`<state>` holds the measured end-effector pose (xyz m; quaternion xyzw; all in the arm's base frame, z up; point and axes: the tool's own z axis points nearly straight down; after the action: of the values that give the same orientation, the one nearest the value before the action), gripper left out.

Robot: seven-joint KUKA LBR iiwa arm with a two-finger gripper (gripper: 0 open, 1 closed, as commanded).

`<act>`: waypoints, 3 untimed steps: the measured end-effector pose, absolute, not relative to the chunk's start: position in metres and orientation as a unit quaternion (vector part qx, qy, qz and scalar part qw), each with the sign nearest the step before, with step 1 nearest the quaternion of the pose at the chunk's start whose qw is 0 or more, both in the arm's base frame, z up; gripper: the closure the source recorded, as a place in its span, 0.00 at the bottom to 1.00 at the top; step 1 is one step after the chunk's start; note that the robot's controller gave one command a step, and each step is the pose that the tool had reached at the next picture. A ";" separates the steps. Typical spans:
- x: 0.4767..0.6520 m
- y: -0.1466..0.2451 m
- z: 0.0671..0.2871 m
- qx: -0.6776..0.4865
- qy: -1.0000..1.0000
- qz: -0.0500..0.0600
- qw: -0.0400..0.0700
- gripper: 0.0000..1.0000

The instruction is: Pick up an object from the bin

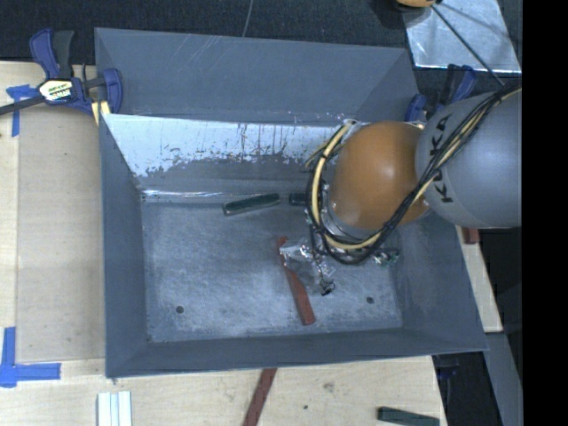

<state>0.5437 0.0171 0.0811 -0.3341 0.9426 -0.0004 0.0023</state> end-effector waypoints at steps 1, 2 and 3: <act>0.531 0.025 0.128 -0.329 0.944 0.001 -0.002 1.00; 0.532 0.046 0.196 -0.339 0.941 0.001 0.000 1.00; 0.535 0.081 0.144 -0.357 0.934 0.000 0.002 0.00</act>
Offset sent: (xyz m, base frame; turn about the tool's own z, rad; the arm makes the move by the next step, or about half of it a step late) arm -0.0122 0.0512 0.1768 -0.0325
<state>0.5347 0.0810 0.1443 -0.3574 0.9340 0.0001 0.0020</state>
